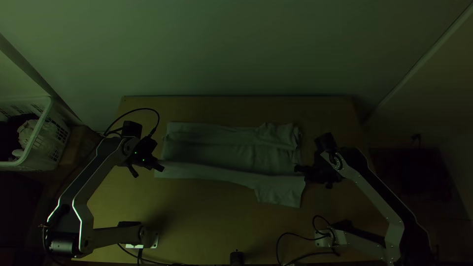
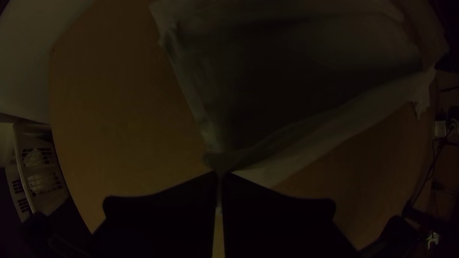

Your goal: Fold the t-shirt

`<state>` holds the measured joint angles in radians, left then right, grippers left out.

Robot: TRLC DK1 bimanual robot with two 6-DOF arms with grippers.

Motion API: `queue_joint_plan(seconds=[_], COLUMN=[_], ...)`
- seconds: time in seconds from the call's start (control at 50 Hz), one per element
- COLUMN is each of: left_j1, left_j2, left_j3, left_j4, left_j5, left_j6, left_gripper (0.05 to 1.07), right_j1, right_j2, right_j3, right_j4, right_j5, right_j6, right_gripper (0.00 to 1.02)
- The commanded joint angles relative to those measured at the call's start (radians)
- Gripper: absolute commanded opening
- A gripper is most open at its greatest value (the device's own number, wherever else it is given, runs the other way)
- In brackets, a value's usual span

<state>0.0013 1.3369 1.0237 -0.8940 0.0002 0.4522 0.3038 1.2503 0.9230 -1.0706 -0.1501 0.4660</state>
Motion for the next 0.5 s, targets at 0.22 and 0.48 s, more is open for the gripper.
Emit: queue_joint_plan(seconds=[0.22,0.48], left_j1=[0.012,0.006], left_j2=[0.137,0.252], left_j3=[0.19,0.322], left_j4=[0.003,0.009], left_j5=[0.003,0.017], left_j6=[-0.021,-0.047], left_gripper=[0.08,0.08], right_j1=[-0.04,-0.06], right_j2=[0.144,0.271], right_j3=[0.155,0.26], right_j4=[0.06,0.112], right_j5=[0.029,0.029], right_j6=[-0.023,-0.026], right_gripper=[0.03,0.03])
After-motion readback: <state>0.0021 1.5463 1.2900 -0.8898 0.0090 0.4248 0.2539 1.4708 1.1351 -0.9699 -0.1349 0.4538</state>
